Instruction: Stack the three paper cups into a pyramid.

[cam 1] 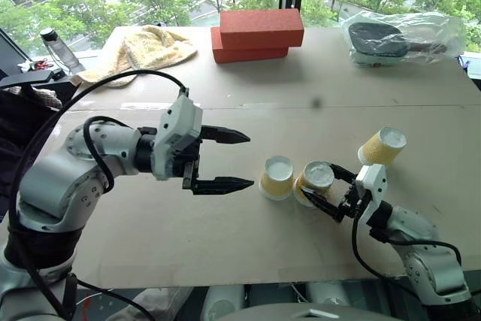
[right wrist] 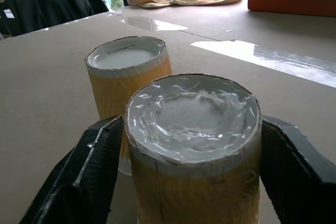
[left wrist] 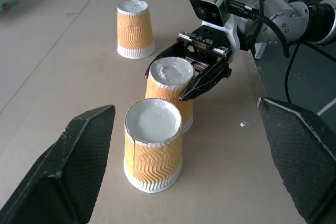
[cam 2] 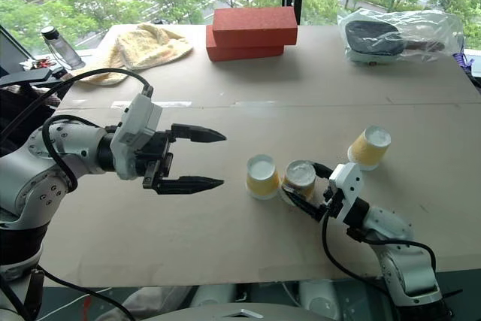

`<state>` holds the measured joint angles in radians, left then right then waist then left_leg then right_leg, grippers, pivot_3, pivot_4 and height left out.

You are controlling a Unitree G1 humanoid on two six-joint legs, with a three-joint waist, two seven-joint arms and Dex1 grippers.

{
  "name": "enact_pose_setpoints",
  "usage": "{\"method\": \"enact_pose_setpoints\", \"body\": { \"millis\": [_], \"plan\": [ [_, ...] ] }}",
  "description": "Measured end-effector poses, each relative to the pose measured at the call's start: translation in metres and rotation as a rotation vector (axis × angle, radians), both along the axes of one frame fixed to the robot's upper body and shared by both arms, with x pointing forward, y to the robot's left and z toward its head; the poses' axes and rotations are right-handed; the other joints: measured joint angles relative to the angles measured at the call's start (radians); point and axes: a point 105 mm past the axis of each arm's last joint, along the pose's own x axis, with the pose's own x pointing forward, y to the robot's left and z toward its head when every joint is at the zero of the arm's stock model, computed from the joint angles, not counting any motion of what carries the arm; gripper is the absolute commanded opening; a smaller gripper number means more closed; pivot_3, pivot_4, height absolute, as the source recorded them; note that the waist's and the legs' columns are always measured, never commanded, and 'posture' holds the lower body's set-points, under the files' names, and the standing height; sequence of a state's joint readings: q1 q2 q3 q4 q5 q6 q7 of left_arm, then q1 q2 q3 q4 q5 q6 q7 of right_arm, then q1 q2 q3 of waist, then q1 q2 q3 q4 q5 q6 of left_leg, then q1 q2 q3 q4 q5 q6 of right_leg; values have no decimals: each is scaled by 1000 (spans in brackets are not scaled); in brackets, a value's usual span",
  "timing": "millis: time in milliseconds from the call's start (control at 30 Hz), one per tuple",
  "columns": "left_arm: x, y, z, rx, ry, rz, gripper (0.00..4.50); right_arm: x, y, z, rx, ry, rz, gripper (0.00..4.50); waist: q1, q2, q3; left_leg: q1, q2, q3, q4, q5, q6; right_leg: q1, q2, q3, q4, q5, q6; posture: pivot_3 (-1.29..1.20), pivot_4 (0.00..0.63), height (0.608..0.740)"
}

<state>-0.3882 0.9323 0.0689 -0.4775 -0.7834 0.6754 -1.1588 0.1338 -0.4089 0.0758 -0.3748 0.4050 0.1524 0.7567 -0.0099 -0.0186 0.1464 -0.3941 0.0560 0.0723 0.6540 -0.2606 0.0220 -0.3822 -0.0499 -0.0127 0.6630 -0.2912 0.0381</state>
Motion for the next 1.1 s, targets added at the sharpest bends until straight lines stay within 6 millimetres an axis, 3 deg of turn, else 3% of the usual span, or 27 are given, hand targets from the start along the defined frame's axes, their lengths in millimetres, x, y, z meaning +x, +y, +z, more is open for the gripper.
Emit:
{"method": "enact_pose_setpoints", "body": {
  "millis": [300,433,600,733,933,1100],
  "plan": [
    [-1,1,-2,9,-6,-9,4500,-2,-5,4,-11,-1,2,4470,1,0,0,0,0,0,0,0,0,0,0,0,0,0,0,0,150,730],
    [-1,1,-2,11,-7,-12,4500,-3,-15,12,-15,-20,-14,4470,2,0,0,0,0,0,0,0,0,0,0,0,0,0,0,0,150,730],
    [1,3,-3,10,-11,-15,4500,-17,-29,21,-66,-10,5,4470,6,0,0,0,0,0,0,0,0,0,0,0,0,0,0,0,150,730],
    [1,1,-4,-2,-10,-31,4500,-17,-48,29,-77,-37,-59,4470,8,0,0,0,-1,0,1,0,0,0,0,0,0,0,0,0,150,730],
    [5,-10,4,-63,-26,-64,4500,15,-100,77,-15,-199,-380,4470,11,0,0,0,-1,0,3,0,0,1,0,0,1,0,0,0,150,730],
    [11,-25,20,-132,-32,-65,4500,36,-131,66,-34,-161,-561,4470,18,0,0,-2,-2,-1,3,0,0,1,1,0,0,0,0,0,150,730]
  ]
}}
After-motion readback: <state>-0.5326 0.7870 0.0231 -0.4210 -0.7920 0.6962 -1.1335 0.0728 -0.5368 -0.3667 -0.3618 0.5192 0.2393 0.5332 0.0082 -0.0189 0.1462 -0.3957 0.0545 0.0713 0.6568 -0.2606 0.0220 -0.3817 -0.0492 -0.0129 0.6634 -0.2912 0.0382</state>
